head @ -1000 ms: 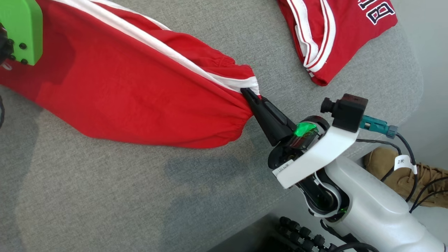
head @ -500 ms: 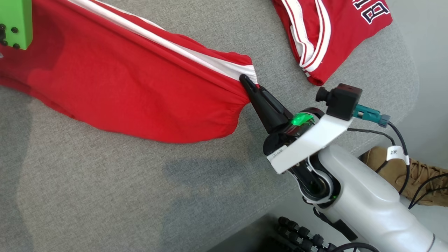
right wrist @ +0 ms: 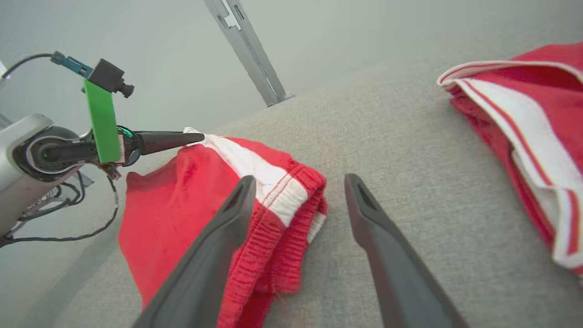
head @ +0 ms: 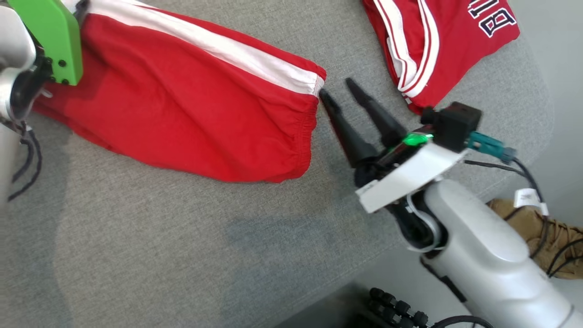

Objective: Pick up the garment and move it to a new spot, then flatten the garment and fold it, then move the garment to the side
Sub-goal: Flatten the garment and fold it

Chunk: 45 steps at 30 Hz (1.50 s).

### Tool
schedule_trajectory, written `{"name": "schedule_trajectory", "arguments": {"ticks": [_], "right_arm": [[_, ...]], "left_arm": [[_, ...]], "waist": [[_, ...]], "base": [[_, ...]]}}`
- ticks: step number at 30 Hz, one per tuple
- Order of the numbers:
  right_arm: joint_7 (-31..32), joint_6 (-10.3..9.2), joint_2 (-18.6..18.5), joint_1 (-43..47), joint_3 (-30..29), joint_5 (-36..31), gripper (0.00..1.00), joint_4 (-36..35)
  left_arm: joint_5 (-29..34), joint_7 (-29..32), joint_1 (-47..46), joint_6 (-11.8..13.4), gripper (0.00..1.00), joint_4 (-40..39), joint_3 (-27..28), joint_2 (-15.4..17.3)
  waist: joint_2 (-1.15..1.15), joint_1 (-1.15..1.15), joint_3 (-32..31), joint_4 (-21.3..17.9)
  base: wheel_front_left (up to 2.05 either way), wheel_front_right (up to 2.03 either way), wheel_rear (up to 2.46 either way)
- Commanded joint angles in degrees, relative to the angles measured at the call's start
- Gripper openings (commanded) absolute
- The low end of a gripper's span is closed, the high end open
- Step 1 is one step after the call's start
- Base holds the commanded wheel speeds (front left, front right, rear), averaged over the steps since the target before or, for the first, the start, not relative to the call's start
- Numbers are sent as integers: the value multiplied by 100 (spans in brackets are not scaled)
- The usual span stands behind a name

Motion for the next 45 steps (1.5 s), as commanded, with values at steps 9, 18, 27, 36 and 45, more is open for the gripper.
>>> {"name": "schedule_trajectory", "arguments": {"ticks": [9,18,27,36,45], "right_arm": [[-1,-6,-190,1430,-2272,-3068,100,-1588],[0,-8,41,2498,-3541,-4681,100,-2470],[-1,-7,458,2967,-3973,-4721,100,-1711],[-1,-7,669,3154,-3767,-4790,100,-1432],[-1,-7,719,3188,-3577,-4757,100,-1356]], "left_arm": [[4,-2004,1014,55,100,-1355,248,-169],[-336,-3692,2340,45,100,-1397,540,-481],[-562,-4507,2063,-352,100,315,374,-751],[-1116,-3354,1291,-430,100,1358,-169,-683],[-1835,-2217,1102,-430,100,1609,-733,-307]], "waist": [[0,0,-738,491],[0,0,-1070,940],[0,0,-946,1189],[0,0,-882,987],[0,0,-976,716]], "base": [[0,0,0],[0,0,0],[0,0,0],[0,0,0],[0,0,0]]}}
